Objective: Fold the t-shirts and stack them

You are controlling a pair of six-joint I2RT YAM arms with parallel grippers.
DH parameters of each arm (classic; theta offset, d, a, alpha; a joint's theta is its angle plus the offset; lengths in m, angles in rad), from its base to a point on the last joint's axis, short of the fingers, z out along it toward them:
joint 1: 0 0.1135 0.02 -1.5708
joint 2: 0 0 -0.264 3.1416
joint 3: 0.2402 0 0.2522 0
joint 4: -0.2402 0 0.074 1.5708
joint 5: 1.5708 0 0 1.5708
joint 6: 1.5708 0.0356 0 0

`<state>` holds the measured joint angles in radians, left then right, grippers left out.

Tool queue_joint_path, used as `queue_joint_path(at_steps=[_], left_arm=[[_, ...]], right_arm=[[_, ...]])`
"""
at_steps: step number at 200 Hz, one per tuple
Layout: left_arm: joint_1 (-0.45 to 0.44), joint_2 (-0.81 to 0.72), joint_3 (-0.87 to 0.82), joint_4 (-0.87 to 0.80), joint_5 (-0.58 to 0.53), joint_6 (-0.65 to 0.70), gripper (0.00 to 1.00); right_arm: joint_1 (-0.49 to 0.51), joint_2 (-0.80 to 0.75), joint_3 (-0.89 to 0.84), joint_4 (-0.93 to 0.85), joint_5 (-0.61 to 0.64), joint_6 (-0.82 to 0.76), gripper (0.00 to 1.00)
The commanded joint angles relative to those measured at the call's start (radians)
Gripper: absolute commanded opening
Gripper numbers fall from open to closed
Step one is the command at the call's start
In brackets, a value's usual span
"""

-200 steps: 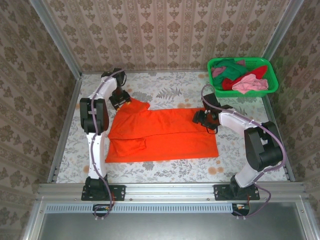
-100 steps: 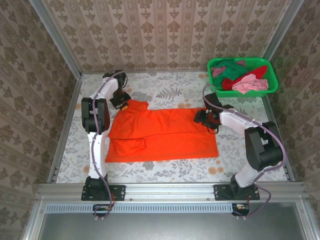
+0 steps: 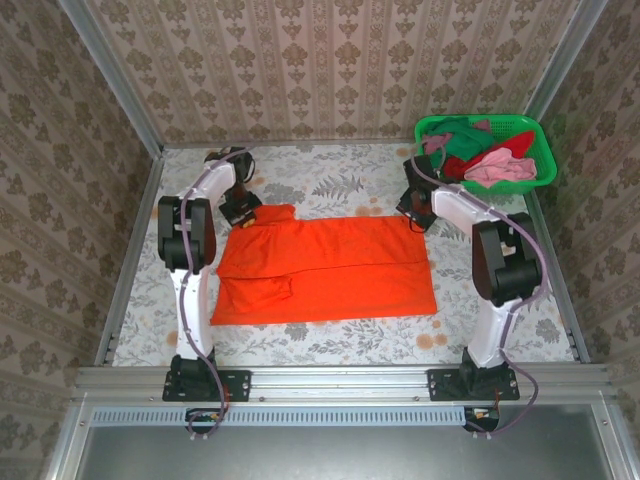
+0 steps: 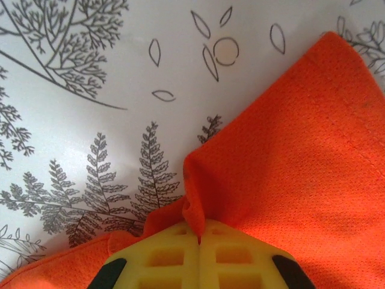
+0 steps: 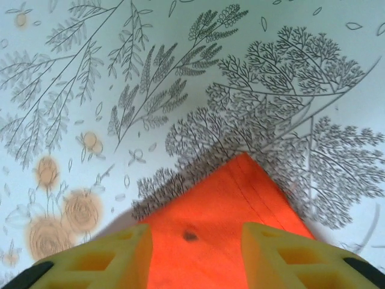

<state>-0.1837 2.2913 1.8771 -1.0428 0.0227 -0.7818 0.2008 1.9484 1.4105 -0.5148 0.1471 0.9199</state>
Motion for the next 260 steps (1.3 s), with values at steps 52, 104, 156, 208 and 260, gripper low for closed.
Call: queue_joint_path(at_steps=[52,104,156,208,260], left_arm=[[-0.005,-0.021,-0.019,0.004,0.017,0.015,0.00],[-0.003,-0.015,-0.012,0.006,0.023,0.017,0.00],[-0.003,-0.002,0.017,-0.006,0.025,0.020,0.00],[-0.002,0.002,0.041,-0.017,0.024,0.026,0.00],[0.003,-0.019,0.039,-0.011,0.021,0.035,0.00]], right_arm=[[-0.008,0.219,0.256,-0.226,0.096,0.103,0.39],[-0.016,0.243,0.288,-0.254,0.092,0.094,0.42],[-0.021,0.278,0.287,-0.262,0.061,0.081,0.43],[-0.018,0.348,0.407,-0.352,0.038,0.014,0.28],[-0.022,0.290,0.362,-0.300,0.017,-0.014,0.00]])
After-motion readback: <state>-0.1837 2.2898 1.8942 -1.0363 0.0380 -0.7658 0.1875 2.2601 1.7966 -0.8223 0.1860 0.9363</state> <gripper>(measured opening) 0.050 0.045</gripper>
